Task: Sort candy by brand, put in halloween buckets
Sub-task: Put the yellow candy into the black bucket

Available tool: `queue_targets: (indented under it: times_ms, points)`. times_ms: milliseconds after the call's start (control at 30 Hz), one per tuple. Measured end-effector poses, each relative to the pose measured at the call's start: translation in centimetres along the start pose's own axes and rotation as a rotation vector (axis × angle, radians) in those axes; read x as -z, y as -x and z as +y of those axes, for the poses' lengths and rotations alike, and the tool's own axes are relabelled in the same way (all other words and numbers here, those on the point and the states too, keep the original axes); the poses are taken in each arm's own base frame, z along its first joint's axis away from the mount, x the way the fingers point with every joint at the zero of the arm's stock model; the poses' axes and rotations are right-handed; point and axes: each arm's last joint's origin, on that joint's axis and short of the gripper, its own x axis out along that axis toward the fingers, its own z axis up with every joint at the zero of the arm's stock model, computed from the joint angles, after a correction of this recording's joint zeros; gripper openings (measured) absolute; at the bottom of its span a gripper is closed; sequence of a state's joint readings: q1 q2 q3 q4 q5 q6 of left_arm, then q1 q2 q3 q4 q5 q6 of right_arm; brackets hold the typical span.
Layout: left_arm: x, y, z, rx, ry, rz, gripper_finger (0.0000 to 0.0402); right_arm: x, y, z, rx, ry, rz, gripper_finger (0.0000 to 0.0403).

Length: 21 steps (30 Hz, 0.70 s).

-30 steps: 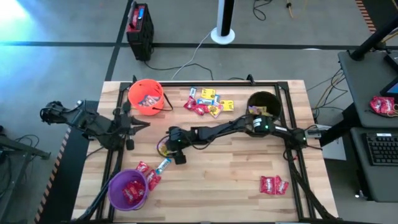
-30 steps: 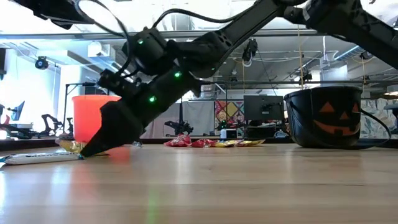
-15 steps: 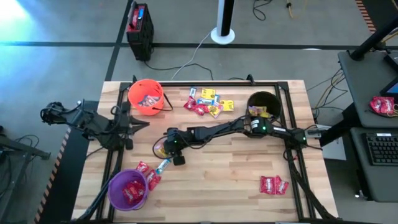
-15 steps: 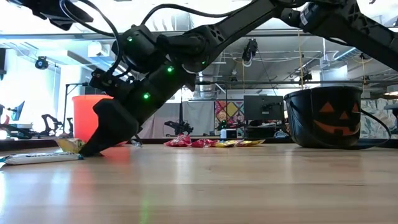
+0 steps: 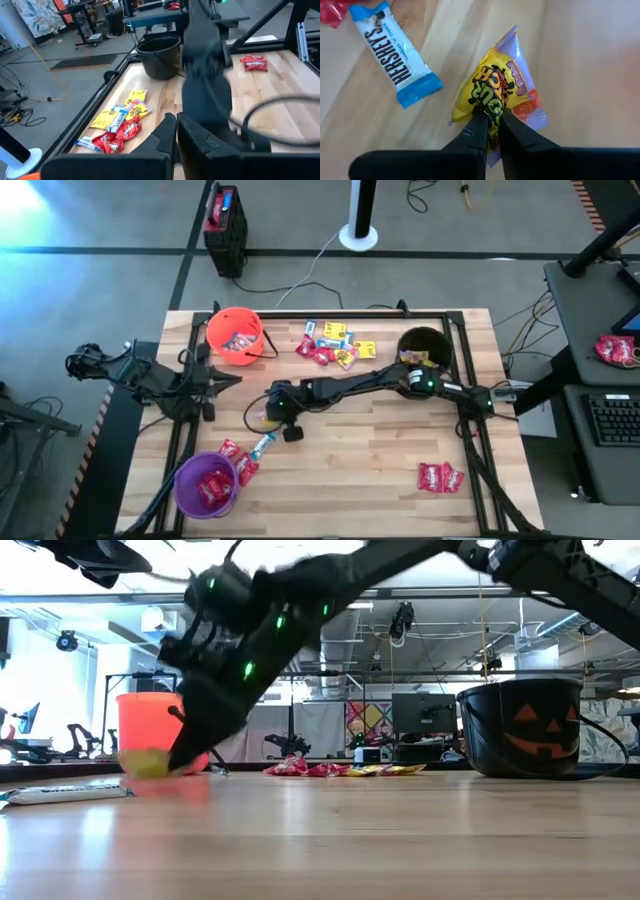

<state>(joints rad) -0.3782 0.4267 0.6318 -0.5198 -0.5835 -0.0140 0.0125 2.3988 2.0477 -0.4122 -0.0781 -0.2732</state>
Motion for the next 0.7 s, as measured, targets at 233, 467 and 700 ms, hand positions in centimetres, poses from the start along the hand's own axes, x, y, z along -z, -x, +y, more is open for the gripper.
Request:
queue_targets:
  times_ms: [233, 467, 700]
  points:
    - [-0.1, -0.3, -0.2, 0.0, 0.02, 0.008, 0.0, -0.8, 8.5, 0.2, 0.133, -0.012, 0.308, 0.0019]
    - [-0.1, -0.9, -0.6, -0.001, 0.039, 0.029, 0.0, 0.0, 19.2, -0.1, 0.447, -0.179, 0.522, 0.0018]
    - [-0.2, -1.5, -1.0, -0.002, 0.049, 0.044, 0.0, 5.5, 28.3, -1.7, 0.74, -0.635, 0.469, 0.0018]
